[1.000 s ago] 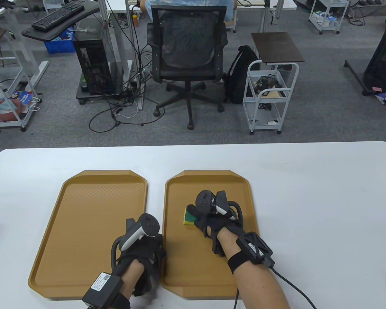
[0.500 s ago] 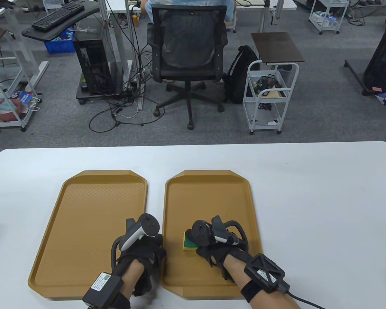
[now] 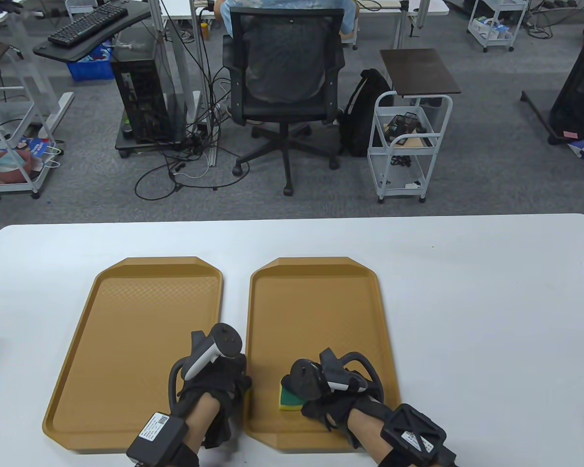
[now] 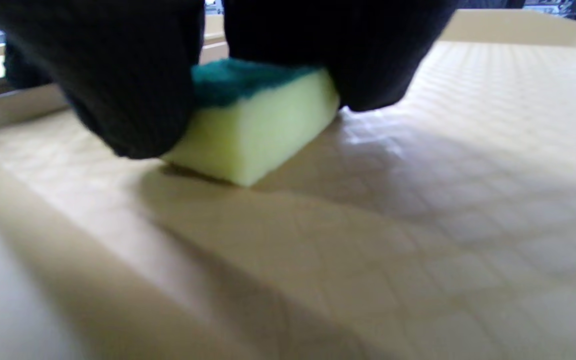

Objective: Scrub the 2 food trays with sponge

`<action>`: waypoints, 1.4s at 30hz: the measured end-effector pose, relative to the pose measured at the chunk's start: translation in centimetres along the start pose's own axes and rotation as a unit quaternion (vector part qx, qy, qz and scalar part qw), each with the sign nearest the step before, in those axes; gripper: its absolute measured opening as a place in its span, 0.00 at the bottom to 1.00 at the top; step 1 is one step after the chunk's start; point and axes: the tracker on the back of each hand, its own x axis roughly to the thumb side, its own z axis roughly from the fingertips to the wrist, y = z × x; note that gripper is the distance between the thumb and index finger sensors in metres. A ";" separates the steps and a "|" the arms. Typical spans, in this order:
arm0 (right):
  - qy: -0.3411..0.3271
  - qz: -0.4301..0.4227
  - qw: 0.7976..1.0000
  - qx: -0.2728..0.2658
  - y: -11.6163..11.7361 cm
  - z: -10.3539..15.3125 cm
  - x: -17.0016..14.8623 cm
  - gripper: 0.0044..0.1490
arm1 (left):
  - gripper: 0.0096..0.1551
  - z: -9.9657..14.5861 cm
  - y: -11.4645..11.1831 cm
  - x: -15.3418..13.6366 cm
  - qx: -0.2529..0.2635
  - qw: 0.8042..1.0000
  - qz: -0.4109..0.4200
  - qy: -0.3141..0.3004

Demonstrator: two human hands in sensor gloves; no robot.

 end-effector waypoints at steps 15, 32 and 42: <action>0.060 -0.043 0.994 -0.086 -2.1 7.3 -4.9 0.44 | 0.34 0.1 0.3 3.7 0.085 0.986 -0.087 0.110; 0.147 -0.161 0.959 -0.182 -2.6 16.0 -13.2 0.43 | 0.35 -2.4 3.4 1.4 0.009 0.981 0.178 0.076; 0.155 -0.183 0.950 -0.201 -3.1 17.2 -14.3 0.43 | 0.30 1.0 -1.3 1.5 -0.081 0.912 0.397 0.065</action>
